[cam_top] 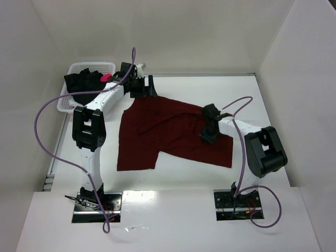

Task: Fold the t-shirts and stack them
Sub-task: Fold the flattened tshirt in 1/3 of the way

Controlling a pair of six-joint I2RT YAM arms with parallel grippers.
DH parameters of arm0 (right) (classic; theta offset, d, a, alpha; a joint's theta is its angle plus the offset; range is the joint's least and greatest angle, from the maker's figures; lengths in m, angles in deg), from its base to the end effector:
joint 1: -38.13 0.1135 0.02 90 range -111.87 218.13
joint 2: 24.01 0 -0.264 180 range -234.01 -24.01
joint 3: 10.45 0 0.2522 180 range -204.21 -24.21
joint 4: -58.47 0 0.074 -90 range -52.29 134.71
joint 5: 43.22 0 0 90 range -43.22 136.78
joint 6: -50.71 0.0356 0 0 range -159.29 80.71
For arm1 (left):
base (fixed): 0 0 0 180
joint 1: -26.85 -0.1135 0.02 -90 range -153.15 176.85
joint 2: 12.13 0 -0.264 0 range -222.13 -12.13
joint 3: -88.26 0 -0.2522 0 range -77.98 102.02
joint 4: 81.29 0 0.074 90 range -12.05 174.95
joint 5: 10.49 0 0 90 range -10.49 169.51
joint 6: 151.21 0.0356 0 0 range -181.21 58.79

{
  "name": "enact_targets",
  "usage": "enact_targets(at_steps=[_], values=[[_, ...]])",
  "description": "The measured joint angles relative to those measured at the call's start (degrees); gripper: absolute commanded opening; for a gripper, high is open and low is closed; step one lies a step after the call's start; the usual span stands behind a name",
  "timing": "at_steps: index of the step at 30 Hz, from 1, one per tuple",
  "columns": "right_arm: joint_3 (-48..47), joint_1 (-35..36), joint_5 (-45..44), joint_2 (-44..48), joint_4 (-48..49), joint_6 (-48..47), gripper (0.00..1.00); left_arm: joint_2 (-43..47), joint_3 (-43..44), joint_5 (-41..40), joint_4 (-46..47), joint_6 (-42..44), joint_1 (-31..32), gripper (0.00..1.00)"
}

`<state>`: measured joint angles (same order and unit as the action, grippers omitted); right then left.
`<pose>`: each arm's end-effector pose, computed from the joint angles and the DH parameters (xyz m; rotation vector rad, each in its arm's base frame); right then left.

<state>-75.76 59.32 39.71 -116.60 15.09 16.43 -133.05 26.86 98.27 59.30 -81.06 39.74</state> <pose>0.2741 0.1016 0.1585 0.8582 2.6622 0.1611 0.4732 -0.1200 0.2581 0.0308 2.3439 -0.6657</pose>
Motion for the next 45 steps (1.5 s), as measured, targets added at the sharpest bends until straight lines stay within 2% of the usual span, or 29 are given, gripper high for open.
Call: enact_targets(at_steps=[1, 2, 4, 5, 10, 12, 16, 17, 21, 24, 27, 29, 33, 35, 37, 45], values=[[-1.1, -1.0, -0.1, -0.3, -0.7, -0.7, 0.22, 0.0, 0.0, 0.2, 0.1, 0.0, 0.0, 1.0], [-2.5, -2.2, -0.3, -0.7, -1.4, -1.5, 0.34, 0.0, -0.1, 0.4, 0.2, 0.1, 0.0, 1.0], [-4.9, -4.4, -1.0, -0.9, -1.9, -2.9, 0.41, 0.1, -0.1, 0.7, 0.4, 0.2, 0.0, 1.0], [-6.1, -5.5, -1.4, -0.7, -2.2, -3.6, 0.48, 0.1, -0.2, 0.7, 0.4, 0.2, 0.0, 1.0], [-11.5, -12.3, -1.8, 0.7, -2.0, -7.5, 0.61, 0.1, -0.9, 0.7, 0.6, 0.3, 0.0, 1.0], [-12.7, -16.5, -2.2, 1.2, -1.9, -9.0, 0.63, 0.1, -1.3, 0.7, 0.8, 0.3, 0.0, 1.0], [-13.5, -21.8, -3.8, 0.4, -1.7, -10.6, 0.63, 0.1, -2.5, 1.0, 1.2, 0.6, 0.0, 0.91], [-13.6, -22.0, -4.2, -0.3, -1.6, -10.8, 0.63, 0.1, -3.1, 1.5, 1.5, 0.7, 0.0, 0.85], [-13.6, -21.5, -4.1, -4.8, -1.2, -11.5, 0.63, 0.1, -6.4, 4.7, 3.1, 1.5, 0.1, 0.73], [-13.7, -21.6, -4.1, -8.2, -1.0, -12.1, 0.61, 0.1, -8.9, 5.9, 3.4, 1.9, 0.7, 0.69], [-14.1, -21.6, -4.2, -10.0, -0.9, -12.4, 0.6, 0.1, -10.6, 6.3, 3.4, 2.0, 2.0, 0.61], [-14.7, -21.6, -4.2, -10.5, -0.8, -12.7, 0.57, 0.1, -11.5, 6.3, 3.7, 2.1, 3.0, 0.54], [-15.3, -21.6, -4.3, -10.5, -0.2, -13.0, 0.57, 0.1, -12.9, 6.2, 3.8, 2.4, 4.6, 0.48], [-15.3, -21.6, -4.3, -10.4, -0.2, -13.0, 0.57, 0.1, -13.2, 6.1, 3.6, 3.0, 5.0, 0.47], [-14.9, -21.6, -4.2, -9.6, 0.0, -13.0, 0.63, 0.0, -13.2, 5.9, 3.3, 3.1, 5.2, 0.44], [-11.8, -21.6, -2.1, 1.2, 0.2, -12.7, 0.64, -0.8, -13.2, 3.3, 2.5, 3.0, 5.2, 0.26]])
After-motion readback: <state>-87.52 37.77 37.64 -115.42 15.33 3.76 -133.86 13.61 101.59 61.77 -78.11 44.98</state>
